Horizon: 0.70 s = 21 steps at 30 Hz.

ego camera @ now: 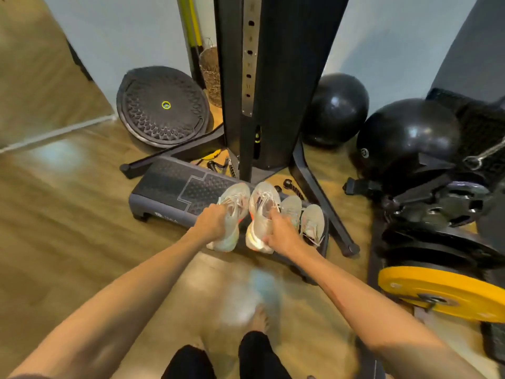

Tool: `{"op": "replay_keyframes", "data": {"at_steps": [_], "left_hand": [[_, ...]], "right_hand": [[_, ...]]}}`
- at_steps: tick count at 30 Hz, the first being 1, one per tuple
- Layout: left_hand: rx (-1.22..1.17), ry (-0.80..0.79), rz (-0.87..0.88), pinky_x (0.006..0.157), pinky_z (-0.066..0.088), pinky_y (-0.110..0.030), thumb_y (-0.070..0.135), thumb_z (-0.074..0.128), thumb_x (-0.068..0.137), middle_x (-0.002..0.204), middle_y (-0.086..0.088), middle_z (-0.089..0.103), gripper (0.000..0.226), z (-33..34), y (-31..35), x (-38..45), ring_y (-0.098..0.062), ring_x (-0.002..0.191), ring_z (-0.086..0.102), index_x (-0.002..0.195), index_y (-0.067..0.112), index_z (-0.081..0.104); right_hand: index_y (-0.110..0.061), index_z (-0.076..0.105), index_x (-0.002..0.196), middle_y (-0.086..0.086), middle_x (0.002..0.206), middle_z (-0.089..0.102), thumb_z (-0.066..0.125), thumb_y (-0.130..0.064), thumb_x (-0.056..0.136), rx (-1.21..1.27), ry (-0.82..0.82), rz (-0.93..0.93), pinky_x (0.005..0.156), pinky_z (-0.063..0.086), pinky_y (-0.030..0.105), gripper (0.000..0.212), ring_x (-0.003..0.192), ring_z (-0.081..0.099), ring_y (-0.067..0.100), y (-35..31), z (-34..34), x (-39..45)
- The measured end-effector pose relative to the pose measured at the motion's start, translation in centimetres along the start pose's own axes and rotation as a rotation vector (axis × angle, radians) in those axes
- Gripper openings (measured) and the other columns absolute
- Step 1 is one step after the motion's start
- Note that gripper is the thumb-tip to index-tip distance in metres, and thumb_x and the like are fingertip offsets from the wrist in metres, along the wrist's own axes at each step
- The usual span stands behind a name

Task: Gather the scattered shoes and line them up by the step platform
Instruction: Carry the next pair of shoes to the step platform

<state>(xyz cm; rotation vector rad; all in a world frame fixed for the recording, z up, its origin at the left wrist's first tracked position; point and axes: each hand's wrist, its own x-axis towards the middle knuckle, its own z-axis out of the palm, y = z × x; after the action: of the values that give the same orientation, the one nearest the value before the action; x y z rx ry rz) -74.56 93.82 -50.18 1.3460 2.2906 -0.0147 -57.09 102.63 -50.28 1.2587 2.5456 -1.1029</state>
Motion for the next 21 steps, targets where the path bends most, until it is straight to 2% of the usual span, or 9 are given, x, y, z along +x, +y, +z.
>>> {"op": "replay_keyframes", "data": {"at_steps": [3, 5, 7, 10, 13, 16, 21], "left_hand": [[-0.074, 0.002, -0.070, 0.089, 0.046, -0.041, 0.009, 0.063, 0.081, 0.114, -0.020, 0.062, 0.031, 3.1, -0.8, 4.2, -0.037, 0.108, 0.058, 0.110, 0.000, 0.058], [-0.127, 0.047, -0.083, 0.087, 0.046, -0.041, 0.005, 0.062, 0.081, 0.111, -0.020, 0.064, 0.025, 5.4, -1.4, 6.5, -0.037, 0.105, 0.059, 0.106, 0.000, 0.059], [-0.164, 0.073, -0.087, 0.087, 0.049, -0.042, 0.001, 0.061, 0.082, 0.108, -0.020, 0.064, 0.021, 7.5, -2.0, 8.5, -0.037, 0.101, 0.059, 0.103, -0.002, 0.059], [-0.224, 0.112, -0.071, 0.077, 0.046, -0.044, -0.005, 0.059, 0.079, 0.097, -0.020, 0.061, 0.013, 10.2, -3.1, 12.8, -0.037, 0.091, 0.057, 0.091, -0.002, 0.056], [-0.252, 0.113, -0.020, 0.068, 0.042, -0.039, -0.006, 0.057, 0.078, 0.091, -0.018, 0.058, 0.012, 13.0, -3.6, 17.1, -0.035, 0.085, 0.055, 0.085, 0.001, 0.051], [-0.242, 0.093, 0.006, 0.070, 0.043, -0.041, -0.006, 0.056, 0.080, 0.092, -0.018, 0.058, 0.011, 16.3, -3.6, 20.8, -0.034, 0.087, 0.055, 0.087, 0.001, 0.052], [-0.165, 0.006, -0.059, 0.077, 0.040, -0.041, -0.009, 0.056, 0.080, 0.106, -0.020, 0.055, 0.019, 21.6, -4.3, 23.0, -0.036, 0.099, 0.051, 0.098, -0.003, 0.053]], "right_hand": [[-0.021, 0.021, 0.148, 0.013, 0.128, 0.051, 0.055, -0.008, 0.087, 0.004, 0.021, 0.080, 0.085, 0.048, 0.041, 0.071, 0.107, 0.057, 0.036, 2.6, 2.0, 4.9], [-0.022, 0.019, 0.148, 0.012, 0.129, 0.051, 0.055, -0.007, 0.086, -0.034, 0.040, 0.115, 0.077, 0.044, 0.035, 0.073, 0.104, 0.059, 0.037, 4.2, 3.9, 7.8], [-0.014, 0.025, 0.143, 0.013, 0.131, 0.049, 0.057, -0.004, 0.084, -0.107, 0.045, 0.123, 0.072, 0.039, 0.035, 0.068, 0.104, 0.060, 0.037, 5.5, 6.1, 9.9], [-0.007, 0.035, 0.132, 0.016, 0.127, 0.051, 0.058, -0.001, 0.084, -0.132, 0.006, 0.134, 0.072, 0.044, 0.040, 0.054, 0.103, 0.061, 0.041, 7.6, 9.1, 13.1], [-0.004, 0.043, 0.124, 0.017, 0.119, 0.056, 0.055, 0.005, 0.083, -0.140, 0.002, 0.155, 0.068, 0.043, 0.037, 0.044, 0.099, 0.063, 0.039, 10.0, 11.3, 15.7], [-0.004, 0.044, 0.124, 0.017, 0.115, 0.061, 0.052, 0.007, 0.085, -0.173, 0.013, 0.174, 0.071, 0.047, 0.037, 0.041, 0.099, 0.065, 0.037, 12.2, 13.8, 18.3], [-0.006, 0.040, 0.126, 0.015, 0.105, 0.065, 0.052, 0.007, 0.084, -0.258, -0.011, 0.127, 0.062, 0.044, 0.040, 0.046, 0.092, 0.066, 0.038, 13.8, 18.9, 19.4]]}}
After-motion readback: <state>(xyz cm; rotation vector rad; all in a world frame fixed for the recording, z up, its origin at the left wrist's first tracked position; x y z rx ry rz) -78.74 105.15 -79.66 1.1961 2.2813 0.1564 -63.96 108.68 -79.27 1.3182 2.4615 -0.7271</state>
